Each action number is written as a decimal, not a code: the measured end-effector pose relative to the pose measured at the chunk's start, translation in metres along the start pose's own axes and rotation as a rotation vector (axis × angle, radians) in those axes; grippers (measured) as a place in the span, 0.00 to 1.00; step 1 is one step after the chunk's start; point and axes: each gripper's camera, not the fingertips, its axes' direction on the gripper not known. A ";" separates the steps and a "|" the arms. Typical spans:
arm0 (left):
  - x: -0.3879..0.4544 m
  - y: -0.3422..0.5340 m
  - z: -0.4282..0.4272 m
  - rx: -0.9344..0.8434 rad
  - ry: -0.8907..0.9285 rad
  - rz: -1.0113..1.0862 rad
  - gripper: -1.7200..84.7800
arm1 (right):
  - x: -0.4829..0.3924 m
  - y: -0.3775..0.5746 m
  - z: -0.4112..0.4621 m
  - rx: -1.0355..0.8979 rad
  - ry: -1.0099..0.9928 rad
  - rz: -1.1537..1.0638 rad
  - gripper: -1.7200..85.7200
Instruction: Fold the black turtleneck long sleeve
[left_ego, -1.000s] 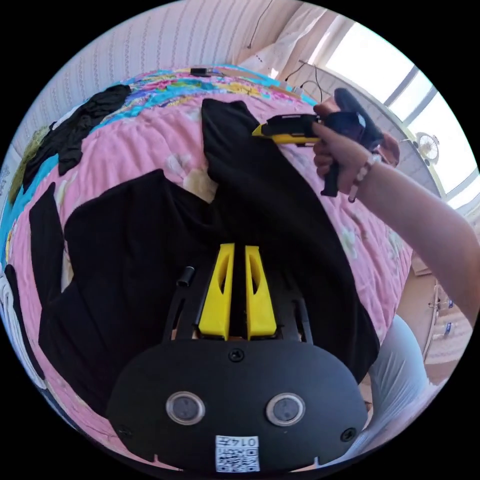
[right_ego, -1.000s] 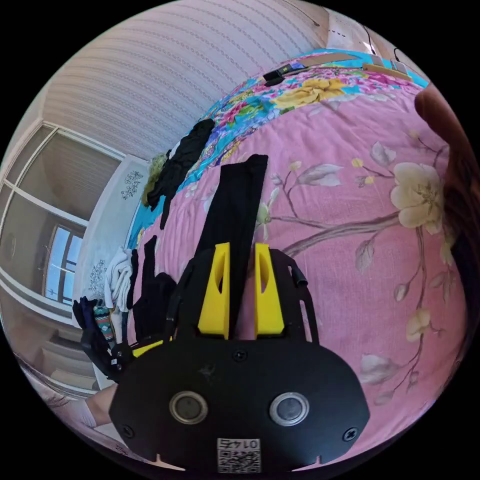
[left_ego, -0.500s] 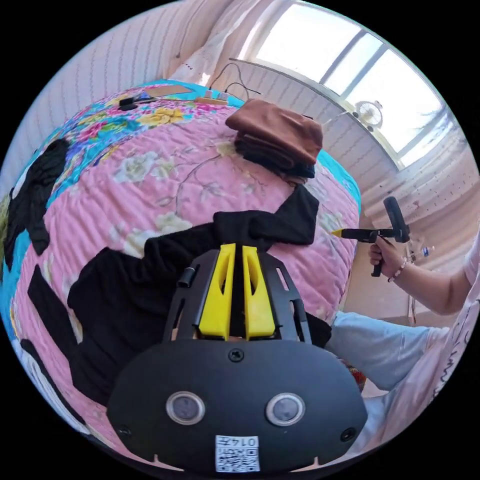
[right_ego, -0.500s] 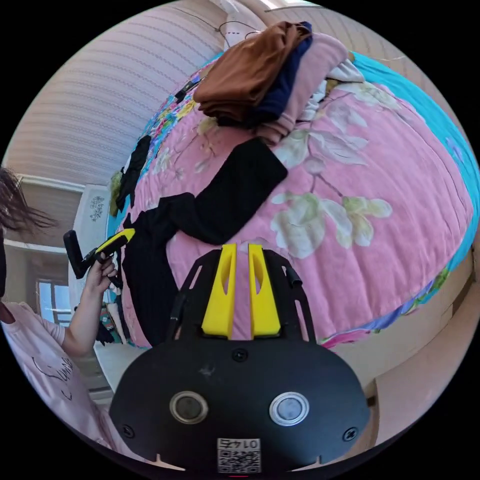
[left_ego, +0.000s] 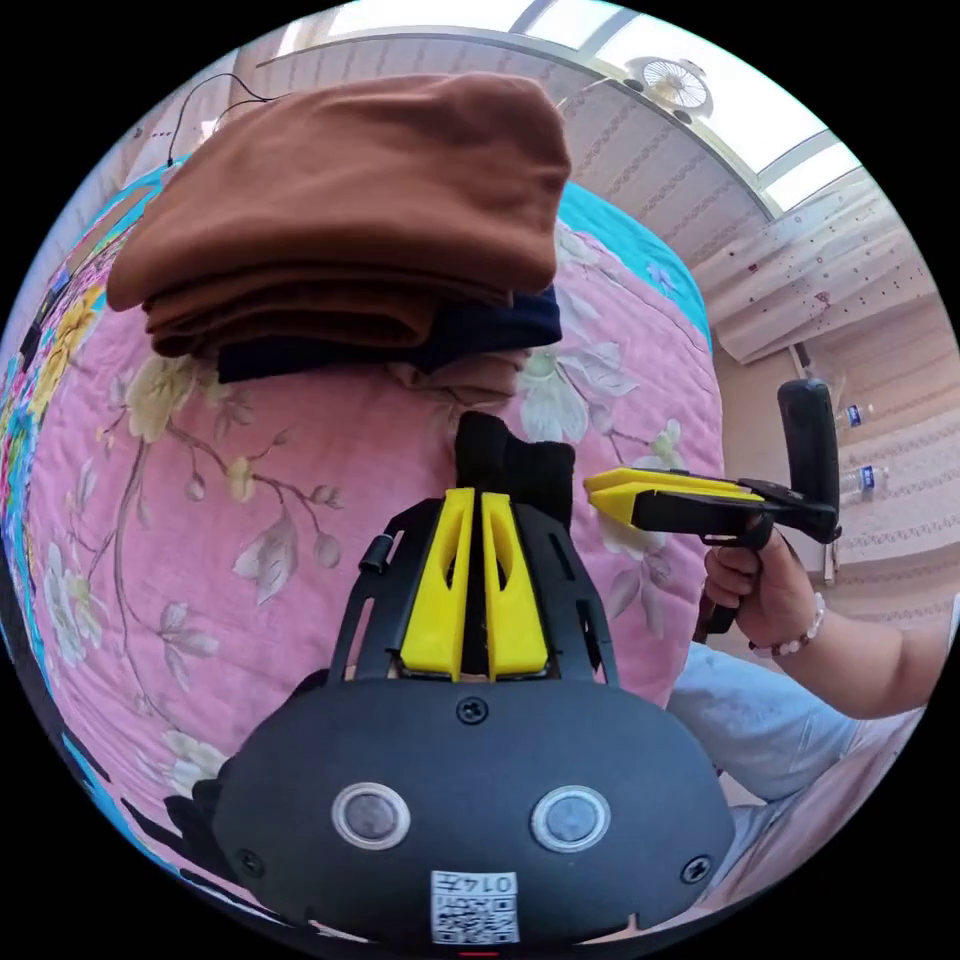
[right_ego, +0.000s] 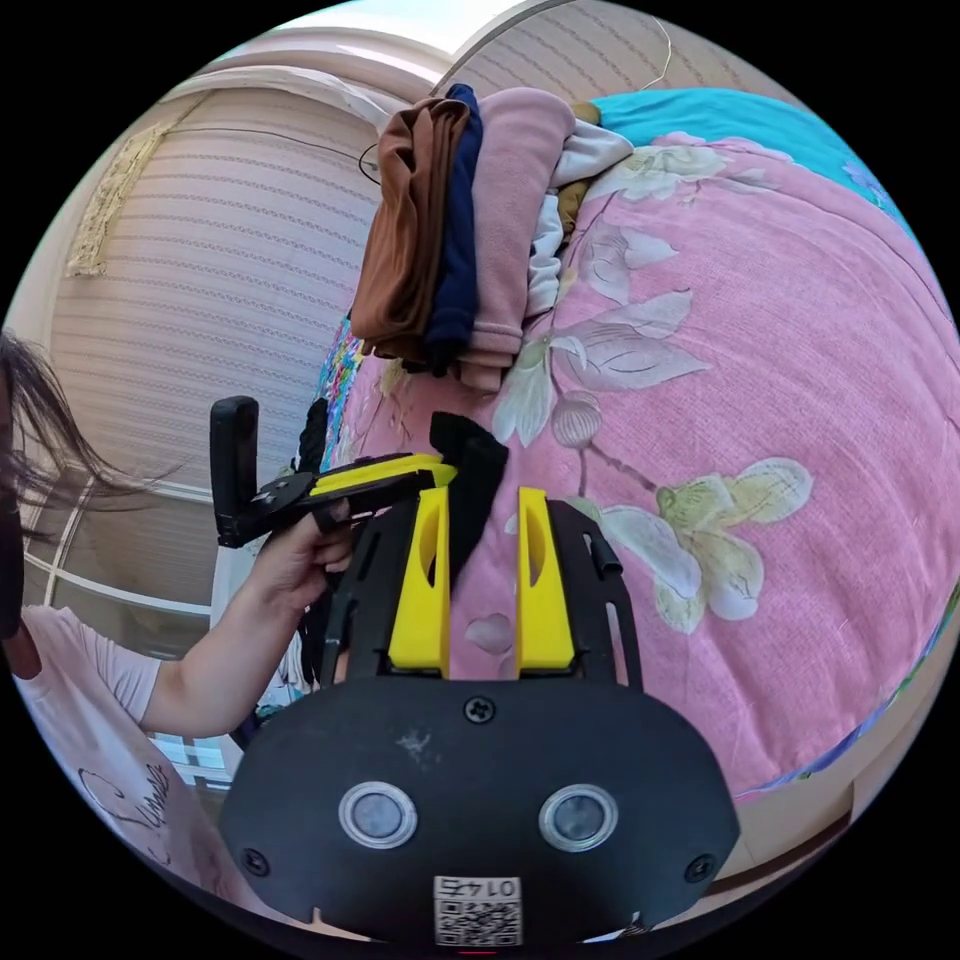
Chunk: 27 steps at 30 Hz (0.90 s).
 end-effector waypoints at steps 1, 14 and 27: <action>-0.003 0.002 0.003 0.001 -0.001 -0.011 0.01 | 0.005 0.002 0.000 -0.011 -0.026 0.000 0.14; -0.004 -0.020 0.031 0.106 0.128 -0.044 0.01 | 0.020 -0.023 0.015 -0.052 -0.152 -0.053 0.08; 0.095 -0.074 0.066 0.033 0.297 0.201 0.08 | 0.087 0.076 -0.123 0.112 -0.025 0.234 0.04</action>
